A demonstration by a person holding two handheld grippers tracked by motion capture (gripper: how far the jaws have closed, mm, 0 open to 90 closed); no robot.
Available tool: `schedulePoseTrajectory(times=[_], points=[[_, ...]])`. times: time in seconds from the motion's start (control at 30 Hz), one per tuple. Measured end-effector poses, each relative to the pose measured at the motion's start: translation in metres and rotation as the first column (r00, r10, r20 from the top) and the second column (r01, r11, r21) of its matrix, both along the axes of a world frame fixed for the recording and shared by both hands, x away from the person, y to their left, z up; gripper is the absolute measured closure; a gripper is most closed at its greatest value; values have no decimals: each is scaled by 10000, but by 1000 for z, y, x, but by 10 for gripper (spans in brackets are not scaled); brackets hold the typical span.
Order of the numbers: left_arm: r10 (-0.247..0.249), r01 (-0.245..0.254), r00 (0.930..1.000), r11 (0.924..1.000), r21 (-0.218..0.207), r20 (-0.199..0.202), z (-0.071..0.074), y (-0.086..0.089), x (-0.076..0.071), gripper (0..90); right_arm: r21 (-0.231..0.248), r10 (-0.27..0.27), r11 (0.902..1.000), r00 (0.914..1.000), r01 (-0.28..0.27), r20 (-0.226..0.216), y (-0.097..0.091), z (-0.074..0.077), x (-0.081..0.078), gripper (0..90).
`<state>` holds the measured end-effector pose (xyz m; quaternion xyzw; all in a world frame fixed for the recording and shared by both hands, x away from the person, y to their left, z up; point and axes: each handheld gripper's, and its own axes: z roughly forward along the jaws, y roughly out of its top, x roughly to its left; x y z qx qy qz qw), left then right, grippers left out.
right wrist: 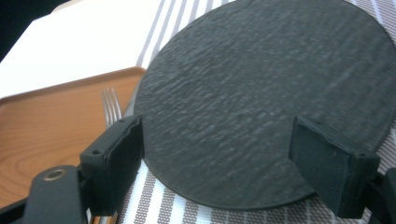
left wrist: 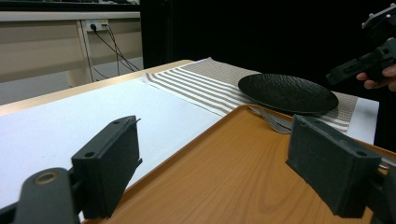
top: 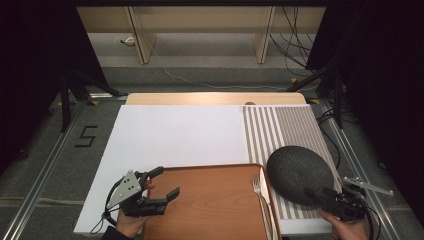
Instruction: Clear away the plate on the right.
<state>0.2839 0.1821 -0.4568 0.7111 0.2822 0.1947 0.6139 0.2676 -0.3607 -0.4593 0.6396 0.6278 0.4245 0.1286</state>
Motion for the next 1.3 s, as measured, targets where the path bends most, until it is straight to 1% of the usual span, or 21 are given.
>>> schedulePoseTrajectory(times=[0.13,0.27,0.33,0.4,0.47,0.6,0.73,0.8,0.83,0.9,1.07,1.13,1.17,1.2,1.27,1.3], points=[[-15,15,10000,10000,16,10,0,0,0,168,111,-228,9997,9997,229,-89,-3,-1,-3,193],[5,-5,10000,10000,-18,0,0,0,0,168,39,-493,9988,9986,494,-204,-8,-4,-4,194],[0,0,10000,10000,-12,1,0,0,0,168,178,-675,9975,9973,681,-296,-11,-5,-5,194],[-12,12,10000,10000,5,21,0,0,0,168,464,-729,9962,9968,744,-341,-14,-8,-5,194],[-9,9,10000,10000,8,14,0,0,0,168,715,-825,9937,9954,859,-488,-16,-9,-6,195],[-7,7,10000,10000,4,20,0,0,0,168,711,-1056,9914,9925,1098,-610,-18,-11,-8,195],[-14,14,10000,10000,7,29,0,0,0,168,816,-1270,9877,9886,1335,-809,-19,-14,-9,196],[-11,11,10000,10000,2,18,0,0,0,168,942,-1343,9852,9866,1430,-924,-20,-16,-10,196],[-13,13,10000,10000,1,15,0,0,0,168,1145,-1297,9834,9867,1406,-979,-21,-17,-10,195],[-22,22,10000,10000,2,26,0,0,0,168,1330,-1333,9800,9844,1482,-1147,-22,-19,-10,194],[-42,42,10000,10000,-15,27,0,0,0,167,1625,-1345,9739,9796,1585,-1492,-23,-25,-9,194],[-43,43,10000,10000,-14,30,0,0,0,167,1643,-1368,9728,9775,1631,-1606,-23,-27,-9,194],[-45,45,10000,10000,-10,24,0,0,0,167,1796,-1334,9701,9768,1633,-1673,-23,-28,-8,194],[-42,42,10000,10000,-11,19,0,0,0,167,1996,-1365,9649,9751,1709,-1751,-23,-28,-8,194],[-30,31,10000,10000,-33,20,0,0,0,167,2239,-1280,9599,9743,1686,-1852,-23,-30,-8,195],[-43,43,10000,10000,-9,20,0,1,0,167,2398,-1277,9555,9737,1718,-1889,-23,-30,-8,195]])
